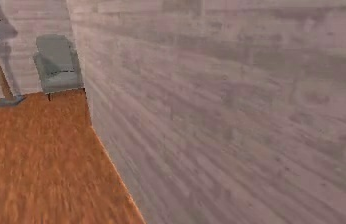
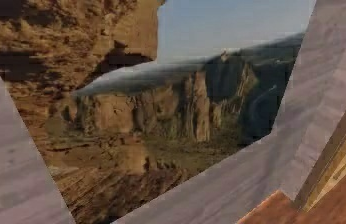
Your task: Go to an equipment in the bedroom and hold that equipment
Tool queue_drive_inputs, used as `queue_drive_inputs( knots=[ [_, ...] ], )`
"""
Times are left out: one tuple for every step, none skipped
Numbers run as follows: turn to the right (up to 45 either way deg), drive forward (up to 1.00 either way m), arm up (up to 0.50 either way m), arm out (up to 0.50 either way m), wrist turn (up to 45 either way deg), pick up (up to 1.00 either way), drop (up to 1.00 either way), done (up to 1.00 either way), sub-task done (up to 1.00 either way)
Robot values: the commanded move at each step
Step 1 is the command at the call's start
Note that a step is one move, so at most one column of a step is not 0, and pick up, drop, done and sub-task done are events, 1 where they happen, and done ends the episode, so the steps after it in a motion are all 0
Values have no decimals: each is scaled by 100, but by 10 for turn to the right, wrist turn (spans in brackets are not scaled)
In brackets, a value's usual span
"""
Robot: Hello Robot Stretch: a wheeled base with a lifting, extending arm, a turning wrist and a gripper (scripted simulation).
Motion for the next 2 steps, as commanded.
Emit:
queue_drive_inputs(
  knots=[
    [-300,0,0,0,0,0,0,0,0],
    [0,75,0,0,0,0,0,0,0]
  ],
)
